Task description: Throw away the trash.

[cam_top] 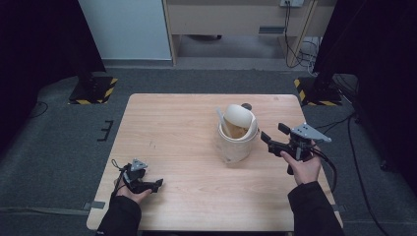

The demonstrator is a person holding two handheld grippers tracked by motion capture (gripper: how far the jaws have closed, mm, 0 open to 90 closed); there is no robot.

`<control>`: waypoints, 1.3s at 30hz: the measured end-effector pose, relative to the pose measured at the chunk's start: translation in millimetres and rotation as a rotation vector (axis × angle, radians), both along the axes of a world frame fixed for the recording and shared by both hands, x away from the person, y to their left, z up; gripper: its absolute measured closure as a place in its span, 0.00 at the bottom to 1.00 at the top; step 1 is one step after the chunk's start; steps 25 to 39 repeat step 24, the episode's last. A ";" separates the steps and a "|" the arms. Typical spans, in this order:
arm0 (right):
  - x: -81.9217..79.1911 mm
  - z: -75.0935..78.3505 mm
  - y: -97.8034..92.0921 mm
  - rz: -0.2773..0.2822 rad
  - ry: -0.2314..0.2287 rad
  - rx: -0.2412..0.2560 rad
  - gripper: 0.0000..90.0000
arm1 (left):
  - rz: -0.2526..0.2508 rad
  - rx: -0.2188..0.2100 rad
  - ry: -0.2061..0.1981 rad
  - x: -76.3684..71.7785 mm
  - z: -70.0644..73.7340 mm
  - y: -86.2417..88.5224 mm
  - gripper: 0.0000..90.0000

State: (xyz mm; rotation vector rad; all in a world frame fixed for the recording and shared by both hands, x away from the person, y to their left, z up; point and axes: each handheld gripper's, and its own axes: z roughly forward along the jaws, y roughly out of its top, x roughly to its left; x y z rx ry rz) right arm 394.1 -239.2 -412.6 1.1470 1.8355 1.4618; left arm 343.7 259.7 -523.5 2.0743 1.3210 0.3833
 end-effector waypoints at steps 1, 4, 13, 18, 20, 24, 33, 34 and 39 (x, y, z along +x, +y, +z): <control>0.0 -5.1 -2.9 -0.003 0.017 -0.010 0.23 | 0.002 -0.002 0.001 -0.1 0.0 0.0 0.17; -0.3 -22.8 -13.2 -0.025 0.076 -0.034 0.21 | 0.004 -0.002 -0.001 0.0 -0.2 0.4 0.16; -1.9 -69.6 -44.2 -0.073 0.252 -0.114 0.16 | -0.006 -0.004 -0.008 -0.3 -1.5 0.3 0.14; -2.0 -89.2 -56.3 -0.081 0.309 -0.201 0.14 | -0.016 -0.003 -0.014 -0.7 -2.7 0.6 0.11; -1.9 -94.6 -61.0 -0.085 0.325 -0.214 0.13 | -0.018 0.001 -0.017 -0.6 -3.1 1.1 0.11; -1.0 -104.0 -70.2 -0.103 0.346 -0.239 0.12 | -0.020 0.007 -0.029 -0.5 -4.5 2.3 0.09; -1.0 -104.0 -70.2 -0.103 0.346 -0.239 0.12 | -0.020 0.007 -0.029 -0.5 -4.5 2.3 0.09; -1.0 -104.0 -70.2 -0.103 0.346 -0.239 0.12 | -0.020 0.007 -0.029 -0.5 -4.5 2.3 0.09; -1.0 -104.0 -70.2 -0.103 0.346 -0.239 0.12 | -0.020 0.007 -0.029 -0.5 -4.5 2.3 0.09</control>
